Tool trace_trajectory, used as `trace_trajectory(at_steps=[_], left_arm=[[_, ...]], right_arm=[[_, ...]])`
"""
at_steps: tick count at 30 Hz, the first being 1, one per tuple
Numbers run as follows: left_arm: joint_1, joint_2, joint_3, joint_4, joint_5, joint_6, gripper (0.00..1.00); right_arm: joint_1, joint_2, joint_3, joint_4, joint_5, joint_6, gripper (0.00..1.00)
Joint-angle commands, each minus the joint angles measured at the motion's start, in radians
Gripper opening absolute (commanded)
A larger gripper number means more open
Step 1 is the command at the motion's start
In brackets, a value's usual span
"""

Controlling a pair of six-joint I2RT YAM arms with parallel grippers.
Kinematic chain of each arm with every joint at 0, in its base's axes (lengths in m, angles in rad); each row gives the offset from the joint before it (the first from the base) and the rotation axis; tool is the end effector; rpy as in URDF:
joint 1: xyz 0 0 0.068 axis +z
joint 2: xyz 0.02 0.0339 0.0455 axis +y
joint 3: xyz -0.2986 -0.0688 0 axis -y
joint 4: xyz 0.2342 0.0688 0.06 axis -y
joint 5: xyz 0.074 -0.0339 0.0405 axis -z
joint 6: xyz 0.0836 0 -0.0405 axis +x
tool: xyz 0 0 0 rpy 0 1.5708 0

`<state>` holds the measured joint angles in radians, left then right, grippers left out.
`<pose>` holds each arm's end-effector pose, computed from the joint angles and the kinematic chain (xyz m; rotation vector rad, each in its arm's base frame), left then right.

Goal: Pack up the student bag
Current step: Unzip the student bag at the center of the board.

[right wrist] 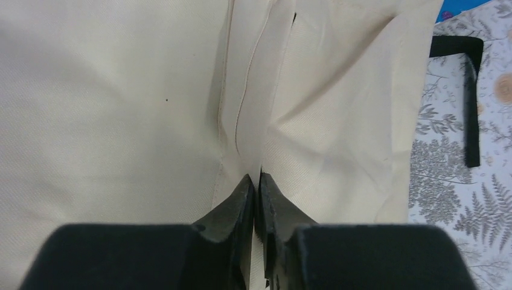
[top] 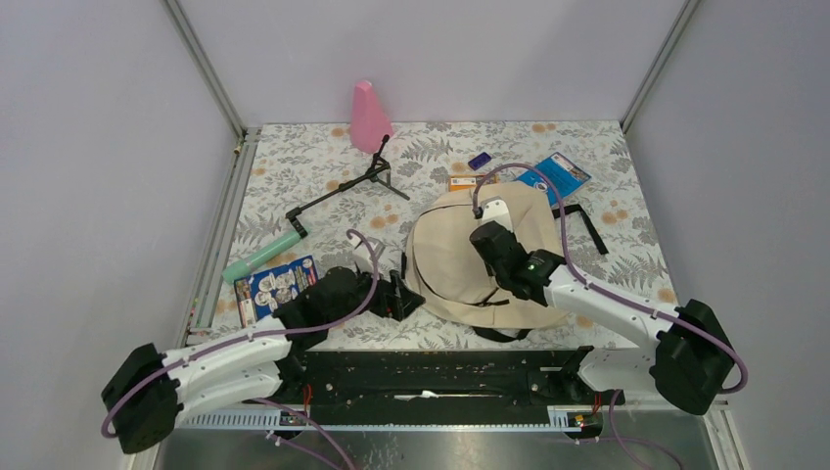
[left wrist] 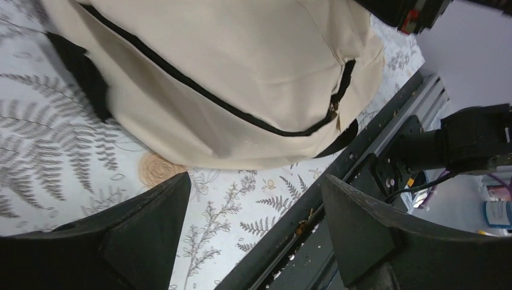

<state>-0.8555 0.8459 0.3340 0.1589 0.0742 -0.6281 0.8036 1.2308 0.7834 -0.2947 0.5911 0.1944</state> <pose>0.1286 -0.1575 0.2202 0.2885 2.0534 -1.0332 0.2163 0.1572 0.2509 -0.3702 2.1373 -0.1223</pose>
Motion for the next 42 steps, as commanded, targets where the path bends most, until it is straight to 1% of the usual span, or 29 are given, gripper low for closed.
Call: trace_trajectory(at_steps=[1,3,5,7,9,11,16,21,26,30,33,37,42], left_arm=[[-0.104,0.076,0.023,0.151,-0.166,-0.045,0.82],[-0.131,0.1,0.056,0.145,-0.201,-0.036,0.82],[-0.174,0.119,0.091,0.175,-0.192,0.027,0.82],[-0.245,0.145,0.14,0.193,-0.206,0.129,0.82],[-0.311,0.2,0.212,0.163,-0.23,0.237,0.82],[-0.337,0.276,0.28,0.13,-0.238,0.307,0.82],[-0.344,0.514,0.436,0.124,-0.154,0.398,0.74],[-0.345,0.7,0.58,0.105,-0.125,0.469,0.61],[-0.334,0.815,0.641,0.076,-0.152,0.503,0.6],[-0.31,0.912,0.74,-0.01,-0.151,0.508,0.6],[-0.297,0.935,0.743,-0.002,-0.131,0.517,0.59],[-0.292,0.937,0.713,0.002,-0.135,0.516,0.53],[-0.292,0.907,0.646,0.039,-0.131,0.48,0.53]], right_arm=[[-0.005,0.0,0.089,0.017,-0.038,0.129,0.24],[-0.005,-0.019,0.096,-0.028,-0.034,0.162,0.39],[-0.005,-0.05,0.089,-0.066,-0.031,0.198,0.54],[-0.005,-0.088,0.072,-0.115,0.003,0.251,0.6],[-0.013,-0.123,0.056,-0.202,0.11,0.348,0.69],[-0.041,-0.166,0.028,-0.26,0.151,0.406,0.73],[-0.152,-0.317,-0.071,-0.27,0.082,0.465,0.76],[-0.193,-0.444,-0.119,-0.274,0.067,0.455,0.78],[-0.202,-0.547,-0.147,-0.288,0.056,0.448,0.8],[-0.203,-0.572,-0.173,-0.287,0.069,0.437,0.81],[-0.202,-0.574,-0.174,-0.287,0.062,0.425,0.8],[-0.203,-0.578,-0.173,-0.286,0.076,0.416,0.8],[-0.203,-0.567,-0.167,-0.284,0.086,0.421,0.8]])
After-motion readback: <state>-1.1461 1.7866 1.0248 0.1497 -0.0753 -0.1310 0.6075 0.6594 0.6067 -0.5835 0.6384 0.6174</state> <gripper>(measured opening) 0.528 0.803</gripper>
